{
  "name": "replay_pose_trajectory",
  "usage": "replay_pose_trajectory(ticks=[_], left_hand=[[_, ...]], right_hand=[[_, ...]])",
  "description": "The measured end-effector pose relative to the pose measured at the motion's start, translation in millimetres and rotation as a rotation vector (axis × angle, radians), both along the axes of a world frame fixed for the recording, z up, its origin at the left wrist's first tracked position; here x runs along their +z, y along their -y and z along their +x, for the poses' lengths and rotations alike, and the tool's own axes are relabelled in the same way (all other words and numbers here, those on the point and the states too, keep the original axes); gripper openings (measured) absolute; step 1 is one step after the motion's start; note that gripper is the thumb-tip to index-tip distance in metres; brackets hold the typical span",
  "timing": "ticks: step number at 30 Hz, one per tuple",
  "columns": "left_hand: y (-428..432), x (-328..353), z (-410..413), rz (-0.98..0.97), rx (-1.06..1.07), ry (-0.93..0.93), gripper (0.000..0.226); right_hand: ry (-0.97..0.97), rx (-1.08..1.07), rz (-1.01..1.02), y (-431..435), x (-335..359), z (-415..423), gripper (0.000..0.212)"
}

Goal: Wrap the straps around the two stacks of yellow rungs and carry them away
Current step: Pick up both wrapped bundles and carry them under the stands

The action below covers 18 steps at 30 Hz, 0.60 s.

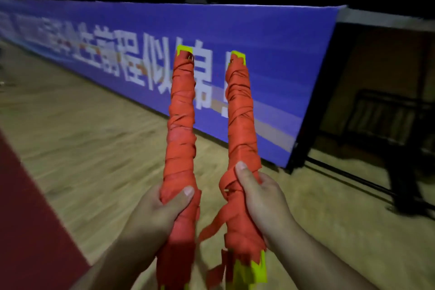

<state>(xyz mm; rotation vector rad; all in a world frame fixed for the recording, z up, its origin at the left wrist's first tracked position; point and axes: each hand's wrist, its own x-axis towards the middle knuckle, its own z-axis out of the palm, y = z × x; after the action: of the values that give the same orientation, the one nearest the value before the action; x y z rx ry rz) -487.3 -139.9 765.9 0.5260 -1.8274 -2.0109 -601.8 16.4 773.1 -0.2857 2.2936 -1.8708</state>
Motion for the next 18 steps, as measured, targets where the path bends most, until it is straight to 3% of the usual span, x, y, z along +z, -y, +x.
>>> replay_pose_trajectory(ticks=[3,11,15,18], left_hand=[[-23.6,5.1,-52.2,0.026,-0.12,0.017,0.02],[-146.4,35.9,-202.9,0.038,-0.307,-0.072,0.029],[-230.9,52.1,-277.3,0.051,-0.34,-0.104,0.044],[-301.4,64.2,-336.6,0.07,-0.38,-0.112,0.039]], right_hand=[[-0.034,-0.125,-0.011,-37.2,5.8,-30.7,0.051],[-0.106,-0.353,0.004,-176.9,28.3,-141.2,0.076],[-0.122,-0.397,0.003,-268.2,51.6,-198.2,0.058],[-0.159,-0.424,-0.006,-344.7,64.9,-252.6,0.049]])
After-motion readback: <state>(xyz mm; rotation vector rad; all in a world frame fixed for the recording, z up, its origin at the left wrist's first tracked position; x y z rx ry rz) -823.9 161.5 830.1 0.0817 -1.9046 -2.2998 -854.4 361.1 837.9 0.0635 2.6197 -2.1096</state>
